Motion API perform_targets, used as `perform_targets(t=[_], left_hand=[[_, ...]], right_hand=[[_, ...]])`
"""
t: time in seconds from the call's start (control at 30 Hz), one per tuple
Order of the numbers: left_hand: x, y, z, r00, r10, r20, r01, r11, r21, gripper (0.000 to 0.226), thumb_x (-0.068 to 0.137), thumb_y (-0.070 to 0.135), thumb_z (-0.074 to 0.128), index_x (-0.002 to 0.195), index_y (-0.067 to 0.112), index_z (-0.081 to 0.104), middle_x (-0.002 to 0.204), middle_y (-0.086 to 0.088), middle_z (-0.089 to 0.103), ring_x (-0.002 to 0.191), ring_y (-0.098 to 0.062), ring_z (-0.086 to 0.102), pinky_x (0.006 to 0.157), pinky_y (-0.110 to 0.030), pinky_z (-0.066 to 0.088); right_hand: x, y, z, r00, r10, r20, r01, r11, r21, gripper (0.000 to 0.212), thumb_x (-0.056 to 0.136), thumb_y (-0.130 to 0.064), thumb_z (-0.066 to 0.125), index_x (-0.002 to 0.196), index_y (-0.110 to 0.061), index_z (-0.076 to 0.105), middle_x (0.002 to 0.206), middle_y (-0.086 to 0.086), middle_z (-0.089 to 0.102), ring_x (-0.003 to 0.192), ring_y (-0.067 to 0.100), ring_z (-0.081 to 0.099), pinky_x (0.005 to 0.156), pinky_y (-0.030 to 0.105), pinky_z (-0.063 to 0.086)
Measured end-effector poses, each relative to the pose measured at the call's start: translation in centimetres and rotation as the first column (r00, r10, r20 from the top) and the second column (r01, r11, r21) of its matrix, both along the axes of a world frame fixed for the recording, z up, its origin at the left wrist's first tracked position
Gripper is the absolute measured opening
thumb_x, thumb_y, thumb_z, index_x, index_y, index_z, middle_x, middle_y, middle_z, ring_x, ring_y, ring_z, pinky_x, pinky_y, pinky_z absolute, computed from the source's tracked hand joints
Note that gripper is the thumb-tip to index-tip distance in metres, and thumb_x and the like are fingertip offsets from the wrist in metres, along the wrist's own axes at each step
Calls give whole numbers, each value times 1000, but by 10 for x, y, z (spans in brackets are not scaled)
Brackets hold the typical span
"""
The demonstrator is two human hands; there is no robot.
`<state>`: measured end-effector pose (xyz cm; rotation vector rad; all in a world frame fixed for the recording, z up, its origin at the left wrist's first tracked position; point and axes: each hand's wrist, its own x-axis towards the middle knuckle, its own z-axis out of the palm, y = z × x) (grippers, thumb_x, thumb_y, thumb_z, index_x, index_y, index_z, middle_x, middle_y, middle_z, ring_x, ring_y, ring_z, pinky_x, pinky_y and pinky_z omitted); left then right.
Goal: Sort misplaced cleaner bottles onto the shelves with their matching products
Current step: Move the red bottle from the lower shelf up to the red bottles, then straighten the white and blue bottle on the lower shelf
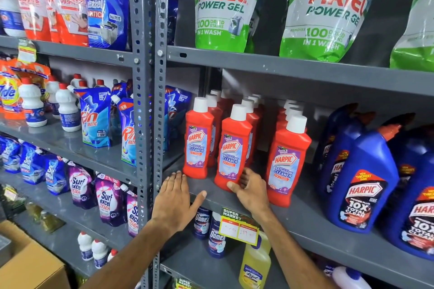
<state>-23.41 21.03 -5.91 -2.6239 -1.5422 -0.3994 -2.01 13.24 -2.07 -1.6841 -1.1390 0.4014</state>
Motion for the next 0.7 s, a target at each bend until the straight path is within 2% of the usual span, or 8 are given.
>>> perform_targets(t=[0.13,0.27,0.33,0.4,0.47,0.53,0.6,0.7], left_hand=[[0,1,1,1000,-4,25,4,1000,-8,118,84,83,-18,164,2,10,174,-17,16,162,-27,12,133,-43,10],[-4,-7,-6,998,-29,57,27,999,25,104,95,78,-8,164,1,1,175,-18,4,163,-28,0,133,-44,6],[-11,-18,-21,988,-110,110,97,988,120,97,102,74,10,164,0,4,175,-19,2,163,-29,-1,133,-46,10],[-22,-29,-46,960,-223,167,191,963,190,89,105,64,31,164,-1,11,175,-18,6,163,-29,2,132,-47,14],[-35,-37,-76,945,-291,151,259,945,200,84,107,57,37,164,-1,15,175,-18,7,163,-29,6,131,-45,14],[-45,-45,-105,947,-312,72,298,941,162,82,108,57,36,162,-3,20,173,-19,11,162,-31,14,131,-44,12],[-51,-51,-131,956,-290,32,286,954,88,83,107,56,40,161,-5,24,171,-20,15,160,-33,19,130,-41,8],[-50,-49,-165,975,-217,40,219,975,-44,86,105,59,38,160,-5,25,170,-21,16,159,-35,19,129,-43,14]], right_hand=[[0,-1,0,1000,-6,15,6,1000,-4,70,83,-21,90,145,-16,58,138,4,72,125,18,70,108,45,57],[-10,-19,-6,993,-64,99,56,995,82,84,82,-24,90,154,-20,48,143,-2,68,126,12,67,110,38,55],[-19,-35,-13,955,-174,240,136,976,167,72,88,-30,83,151,-24,49,146,-3,65,133,15,61,111,37,52],[-30,-53,-22,878,-288,381,170,934,315,49,94,-32,74,140,-28,56,138,-7,66,129,13,60,106,32,51],[-40,-67,-36,820,-330,467,61,863,502,28,97,-22,71,125,-23,67,123,-5,71,115,16,65,98,29,53],[-50,-80,-61,769,-311,558,-108,797,594,14,97,-11,71,110,-15,74,109,0,75,100,21,69,89,30,54],[-60,-90,-94,743,-226,630,-235,793,562,12,92,-5,73,101,-13,75,101,2,75,91,22,70,83,31,55],[-71,-99,-156,780,-36,625,-274,878,391,14,91,-5,75,101,-14,76,101,-2,76,90,18,71,80,31,58]])
